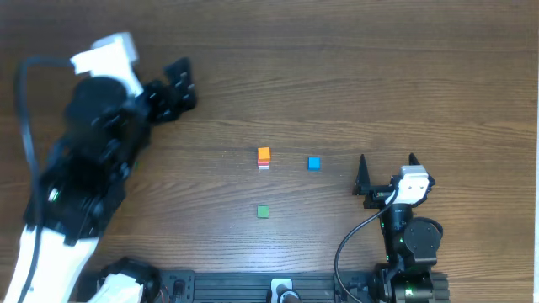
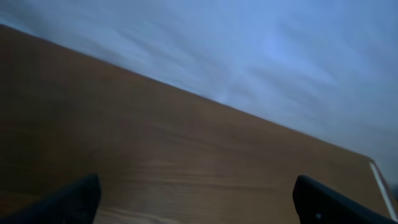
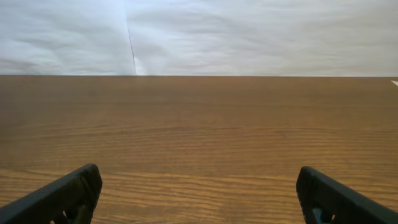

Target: Stack Cubes

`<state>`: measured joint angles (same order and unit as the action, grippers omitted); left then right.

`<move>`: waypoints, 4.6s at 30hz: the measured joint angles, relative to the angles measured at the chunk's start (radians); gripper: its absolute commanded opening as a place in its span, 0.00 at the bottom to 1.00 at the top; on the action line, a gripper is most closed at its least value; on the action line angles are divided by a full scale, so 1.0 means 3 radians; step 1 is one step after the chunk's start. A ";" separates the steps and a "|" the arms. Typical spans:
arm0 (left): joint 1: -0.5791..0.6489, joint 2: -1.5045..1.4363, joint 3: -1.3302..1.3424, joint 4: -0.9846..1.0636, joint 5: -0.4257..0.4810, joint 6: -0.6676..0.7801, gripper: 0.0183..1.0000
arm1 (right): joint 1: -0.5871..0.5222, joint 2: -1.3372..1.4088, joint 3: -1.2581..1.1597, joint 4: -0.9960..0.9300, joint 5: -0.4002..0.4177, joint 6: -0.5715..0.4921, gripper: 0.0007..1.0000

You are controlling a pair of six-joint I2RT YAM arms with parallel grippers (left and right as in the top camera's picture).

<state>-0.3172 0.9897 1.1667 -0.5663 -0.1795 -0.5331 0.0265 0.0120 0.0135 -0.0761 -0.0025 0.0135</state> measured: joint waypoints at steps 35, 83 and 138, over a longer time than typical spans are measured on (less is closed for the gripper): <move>0.1013 -0.3170 -0.3833 0.2117 0.1059 0.1581 1.00 | 0.0000 0.0000 0.0000 0.0000 -0.0001 0.0000 0.99; 0.1104 -0.3254 -0.3848 0.1665 0.1008 0.1619 1.00 | 0.0000 0.0000 0.0000 0.0000 0.0000 0.0001 0.99; 0.1104 -0.3263 -0.3849 0.1663 0.1008 0.1625 1.00 | 0.3250 0.4503 0.3273 -0.2700 0.0053 0.2804 0.99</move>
<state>0.0139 0.0109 0.0120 -0.0673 0.1230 -0.0456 1.0016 1.3628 0.9955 -0.8860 0.0135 0.8547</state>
